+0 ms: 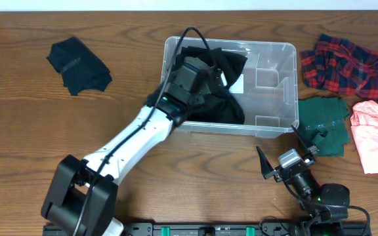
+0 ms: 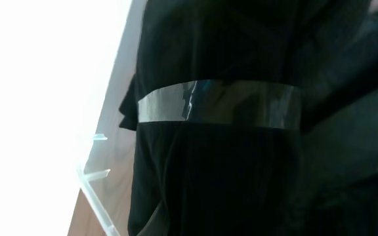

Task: Pack container

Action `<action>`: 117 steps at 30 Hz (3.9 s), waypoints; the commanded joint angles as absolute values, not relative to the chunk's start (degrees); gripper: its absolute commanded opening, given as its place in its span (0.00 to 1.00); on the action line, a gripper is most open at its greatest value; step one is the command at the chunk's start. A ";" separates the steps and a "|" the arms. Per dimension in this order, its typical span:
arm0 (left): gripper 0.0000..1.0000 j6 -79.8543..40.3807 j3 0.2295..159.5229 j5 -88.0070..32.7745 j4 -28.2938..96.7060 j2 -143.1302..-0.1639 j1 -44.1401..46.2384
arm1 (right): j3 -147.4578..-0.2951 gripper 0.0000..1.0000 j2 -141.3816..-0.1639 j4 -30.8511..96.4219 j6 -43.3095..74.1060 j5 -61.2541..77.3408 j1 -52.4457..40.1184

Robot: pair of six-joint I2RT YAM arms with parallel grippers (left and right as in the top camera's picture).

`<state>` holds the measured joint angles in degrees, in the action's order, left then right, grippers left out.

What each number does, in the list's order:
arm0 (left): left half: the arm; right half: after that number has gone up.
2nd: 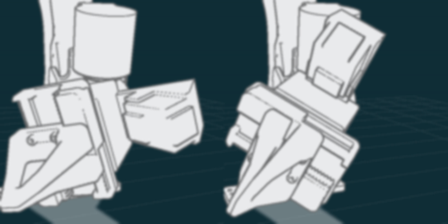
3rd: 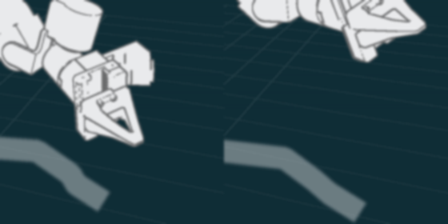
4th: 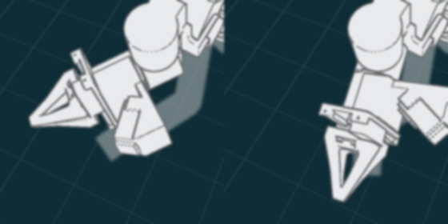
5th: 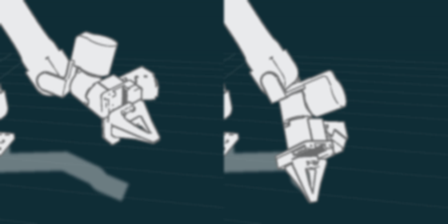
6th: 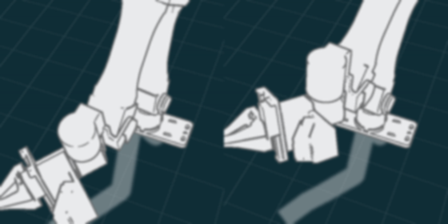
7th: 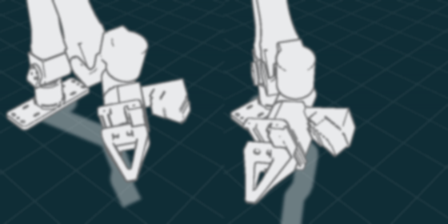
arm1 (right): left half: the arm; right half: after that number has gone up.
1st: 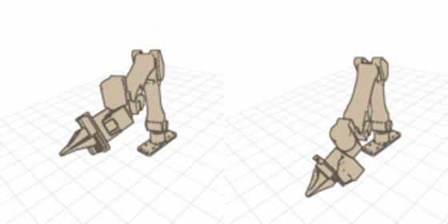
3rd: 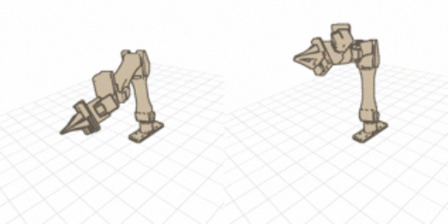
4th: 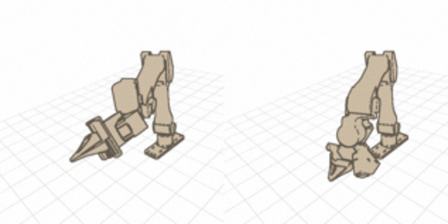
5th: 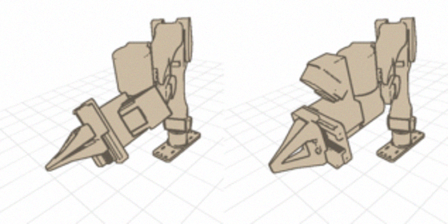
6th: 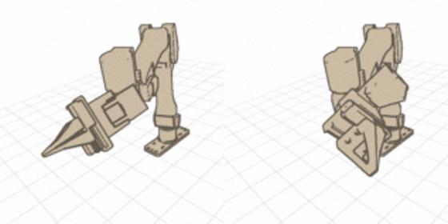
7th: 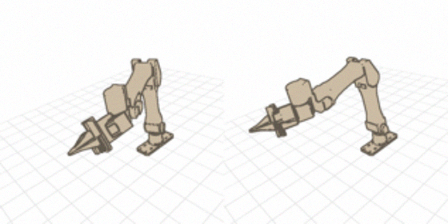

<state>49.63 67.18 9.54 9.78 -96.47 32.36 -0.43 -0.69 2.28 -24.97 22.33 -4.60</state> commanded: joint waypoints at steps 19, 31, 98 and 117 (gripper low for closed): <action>0.06 57.19 67.61 -7.09 5.43 -97.41 26.94 | -0.32 0.99 -0.43 2.42 -25.56 22.68 -4.93; 0.24 56.73 67.61 -6.85 1.89 -105.91 24.25 | -0.32 0.99 -0.43 2.42 -25.56 22.68 -4.93; 0.06 12.78 67.64 -17.34 -22.90 -111.72 26.96 | -0.32 0.99 -0.43 2.42 -25.56 22.68 -4.93; 0.06 12.75 67.61 -17.32 -21.54 -112.84 30.41 | -0.32 0.99 -0.43 2.42 -25.56 22.68 -4.95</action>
<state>13.28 67.46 -17.23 -22.35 -109.95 30.57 -0.43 -0.69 2.28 -24.99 22.33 -4.60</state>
